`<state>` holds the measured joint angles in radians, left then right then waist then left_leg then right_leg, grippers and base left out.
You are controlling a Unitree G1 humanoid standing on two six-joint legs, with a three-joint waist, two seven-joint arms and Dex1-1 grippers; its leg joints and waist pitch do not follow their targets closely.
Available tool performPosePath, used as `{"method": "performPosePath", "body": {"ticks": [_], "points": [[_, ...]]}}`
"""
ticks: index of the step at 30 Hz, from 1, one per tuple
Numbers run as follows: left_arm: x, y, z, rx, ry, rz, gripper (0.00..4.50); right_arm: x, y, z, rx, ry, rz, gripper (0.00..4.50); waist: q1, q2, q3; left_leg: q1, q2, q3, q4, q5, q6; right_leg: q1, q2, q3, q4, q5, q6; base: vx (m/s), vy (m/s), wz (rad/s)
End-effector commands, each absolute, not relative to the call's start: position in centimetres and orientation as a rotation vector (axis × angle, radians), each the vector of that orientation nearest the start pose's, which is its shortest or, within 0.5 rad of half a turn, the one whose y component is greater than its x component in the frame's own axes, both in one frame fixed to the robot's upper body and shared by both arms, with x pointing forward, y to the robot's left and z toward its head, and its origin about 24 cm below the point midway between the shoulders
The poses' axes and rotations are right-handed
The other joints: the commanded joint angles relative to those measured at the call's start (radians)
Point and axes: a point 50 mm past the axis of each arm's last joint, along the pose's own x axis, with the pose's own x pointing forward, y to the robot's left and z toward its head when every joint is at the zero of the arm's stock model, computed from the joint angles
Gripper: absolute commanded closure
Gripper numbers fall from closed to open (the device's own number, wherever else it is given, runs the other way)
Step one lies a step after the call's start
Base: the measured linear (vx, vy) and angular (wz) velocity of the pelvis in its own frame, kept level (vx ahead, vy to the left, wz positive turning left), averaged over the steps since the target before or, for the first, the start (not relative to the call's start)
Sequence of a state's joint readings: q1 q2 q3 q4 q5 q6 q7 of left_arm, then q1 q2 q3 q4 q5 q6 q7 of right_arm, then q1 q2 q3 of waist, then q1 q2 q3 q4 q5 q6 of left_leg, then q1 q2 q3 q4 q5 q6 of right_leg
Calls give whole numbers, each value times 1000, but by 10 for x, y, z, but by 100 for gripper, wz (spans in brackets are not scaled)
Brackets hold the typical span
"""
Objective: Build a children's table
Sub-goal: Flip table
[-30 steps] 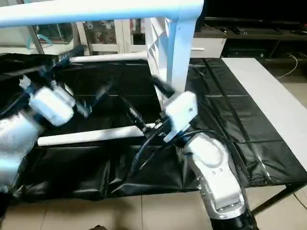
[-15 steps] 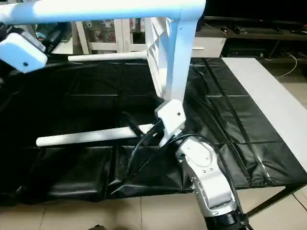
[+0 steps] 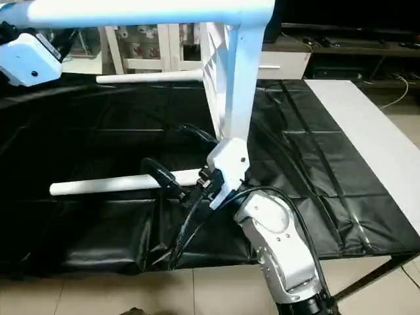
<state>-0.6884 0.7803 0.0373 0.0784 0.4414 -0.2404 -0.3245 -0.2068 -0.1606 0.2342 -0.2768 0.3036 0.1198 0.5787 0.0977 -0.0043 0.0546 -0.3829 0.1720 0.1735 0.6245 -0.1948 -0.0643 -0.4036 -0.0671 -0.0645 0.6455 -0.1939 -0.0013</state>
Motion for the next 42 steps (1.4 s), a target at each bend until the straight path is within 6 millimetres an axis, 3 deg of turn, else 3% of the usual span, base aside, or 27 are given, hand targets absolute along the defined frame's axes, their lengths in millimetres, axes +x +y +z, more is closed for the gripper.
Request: {"method": "performPosePath", "body": {"ticks": [1, 6, 16, 18, 32, 36, 42], "points": [[316, 223, 279, 1305, -590, -134, 73, 247, -75, 144, 38, -359, 960, 0, 2, 26, -59, 22, 58, -42, -98, -374, -62, 25, -85, 60, -86, -282, -157, 0, 0, 0], [317, 223, 278, 1280, -591, -147, 117, 246, -76, 144, 33, -367, 961, 0, 4, 25, -59, 22, 59, -42, -98, -360, -60, 27, -83, 60, -83, -255, -160, 0, 0, 0], [317, 225, 275, 1231, -573, -154, 183, 245, -76, 145, 38, -383, 963, 0, 10, 28, -58, 24, 59, -43, -99, -391, -67, 24, -84, 61, -87, -292, -153, 0, 0, 0], [318, 226, 276, 1179, -572, -147, 216, 245, -76, 146, 39, -384, 961, 0, 11, 30, -58, 24, 59, -43, -99, -389, -67, 23, -84, 61, -87, -288, -153, 0, 0, 0], [319, 242, 288, 855, -563, 17, 232, 246, -78, 139, 32, -341, 933, 0, 17, 28, -59, 18, 56, -40, -95, -328, -42, 28, -85, 62, -90, -314, -146, 0, 0, 0], [318, 253, 302, 758, -586, 140, 232, 246, -78, 132, 21, -282, 938, 0, 19, 32, -60, 13, 55, -37, -91, -273, -25, 30, -84, 61, -88, -284, -154, 0, 0, 0], [316, 256, 308, 667, -596, 182, 232, 250, -83, 123, 23, -217, 901, 0, 22, 33, -65, 5, 53, -34, -84, -196, -4, 35, -83, 58, -80, -213, -170, 0, 0, 0]]}}
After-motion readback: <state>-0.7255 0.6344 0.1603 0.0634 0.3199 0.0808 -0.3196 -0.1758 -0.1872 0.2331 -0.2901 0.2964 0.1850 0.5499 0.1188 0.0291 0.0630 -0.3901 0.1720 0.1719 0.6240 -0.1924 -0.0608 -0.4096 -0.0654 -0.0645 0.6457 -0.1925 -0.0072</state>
